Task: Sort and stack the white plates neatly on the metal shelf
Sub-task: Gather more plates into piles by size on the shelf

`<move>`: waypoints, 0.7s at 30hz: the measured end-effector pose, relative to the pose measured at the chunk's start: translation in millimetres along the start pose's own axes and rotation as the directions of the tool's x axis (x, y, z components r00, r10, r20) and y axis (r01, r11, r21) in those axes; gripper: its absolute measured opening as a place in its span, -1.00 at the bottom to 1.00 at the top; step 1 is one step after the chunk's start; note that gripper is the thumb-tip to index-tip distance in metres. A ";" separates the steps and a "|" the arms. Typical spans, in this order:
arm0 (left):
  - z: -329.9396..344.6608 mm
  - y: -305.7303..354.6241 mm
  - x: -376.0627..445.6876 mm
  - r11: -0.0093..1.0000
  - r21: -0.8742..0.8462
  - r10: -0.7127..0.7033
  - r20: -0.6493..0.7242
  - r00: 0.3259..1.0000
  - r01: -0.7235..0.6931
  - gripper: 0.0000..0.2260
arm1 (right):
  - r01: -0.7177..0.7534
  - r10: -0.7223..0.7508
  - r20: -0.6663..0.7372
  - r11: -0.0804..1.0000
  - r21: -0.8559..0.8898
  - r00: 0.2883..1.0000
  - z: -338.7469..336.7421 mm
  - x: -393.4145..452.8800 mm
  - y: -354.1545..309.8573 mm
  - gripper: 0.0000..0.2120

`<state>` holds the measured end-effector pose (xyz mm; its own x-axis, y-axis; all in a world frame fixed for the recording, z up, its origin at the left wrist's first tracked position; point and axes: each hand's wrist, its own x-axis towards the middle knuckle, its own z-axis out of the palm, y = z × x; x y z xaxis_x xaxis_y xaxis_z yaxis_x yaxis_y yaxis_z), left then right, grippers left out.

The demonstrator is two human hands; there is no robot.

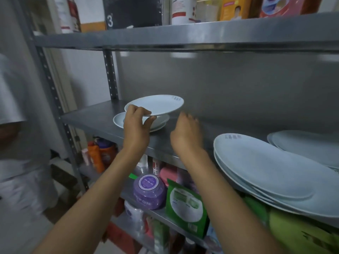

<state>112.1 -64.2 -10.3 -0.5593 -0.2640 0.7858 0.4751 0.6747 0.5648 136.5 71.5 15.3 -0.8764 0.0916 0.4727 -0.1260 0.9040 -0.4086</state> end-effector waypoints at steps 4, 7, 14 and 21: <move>-6.4 -22.7 7.1 0.998 0.067 0.006 0.013 1.000 -0.007 -0.91 | -0.047 0.048 0.041 0.999 -0.010 0.998 46.2 6.6 6.6 -0.65; -10.9 -39.4 17.1 0.996 0.083 -0.016 0.038 0.999 0.013 -0.91 | -0.088 0.088 0.045 0.996 -0.006 0.995 67.0 18.5 14.7 -0.64; -5.4 -78.2 27.8 0.983 0.178 -0.057 0.121 0.991 0.035 -0.89 | -0.127 0.126 0.069 0.992 0.011 0.990 95.8 39.8 14.3 -0.64; -2.5 -108.1 23.9 0.980 0.200 -0.044 0.196 0.980 0.004 -0.89 | -0.115 0.116 0.080 0.993 -0.010 0.990 107.8 52.3 15.3 -0.61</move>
<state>49.1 -145.2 -51.9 -0.7022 -0.1531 0.6953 0.3275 0.7977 0.5064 38.7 45.1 -50.4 -0.9193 0.1619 0.3587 -0.0196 0.8915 -0.4526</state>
